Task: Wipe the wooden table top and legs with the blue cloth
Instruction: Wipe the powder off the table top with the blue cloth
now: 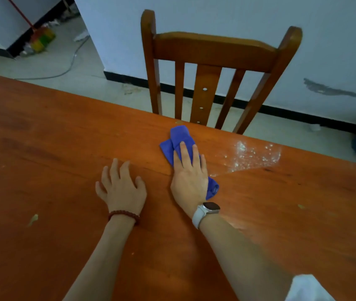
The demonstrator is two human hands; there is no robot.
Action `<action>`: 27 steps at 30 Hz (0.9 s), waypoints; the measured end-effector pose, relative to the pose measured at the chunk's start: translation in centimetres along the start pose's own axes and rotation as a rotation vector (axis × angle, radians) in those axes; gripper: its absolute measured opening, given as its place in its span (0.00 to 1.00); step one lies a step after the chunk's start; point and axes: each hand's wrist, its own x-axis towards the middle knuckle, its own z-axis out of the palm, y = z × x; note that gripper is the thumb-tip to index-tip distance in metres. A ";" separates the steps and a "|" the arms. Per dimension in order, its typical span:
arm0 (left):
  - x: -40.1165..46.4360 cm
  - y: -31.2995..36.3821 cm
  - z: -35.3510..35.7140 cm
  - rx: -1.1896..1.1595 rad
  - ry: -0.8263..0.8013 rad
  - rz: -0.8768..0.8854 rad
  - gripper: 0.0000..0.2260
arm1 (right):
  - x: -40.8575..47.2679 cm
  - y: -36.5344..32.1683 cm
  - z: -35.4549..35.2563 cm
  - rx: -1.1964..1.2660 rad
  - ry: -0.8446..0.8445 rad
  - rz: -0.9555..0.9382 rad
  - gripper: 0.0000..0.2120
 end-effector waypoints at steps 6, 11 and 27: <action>-1.9 8.2 4.1 0.080 -0.156 0.228 0.24 | 1.6 11.4 -1.6 -0.006 0.077 0.225 0.22; -4.6 14.4 8.2 0.253 -0.266 0.440 0.26 | 1.4 20.6 -3.5 -0.013 0.093 0.407 0.22; -5.3 17.4 9.0 0.294 -0.334 0.339 0.28 | -3.8 40.1 -9.7 0.357 0.230 0.915 0.18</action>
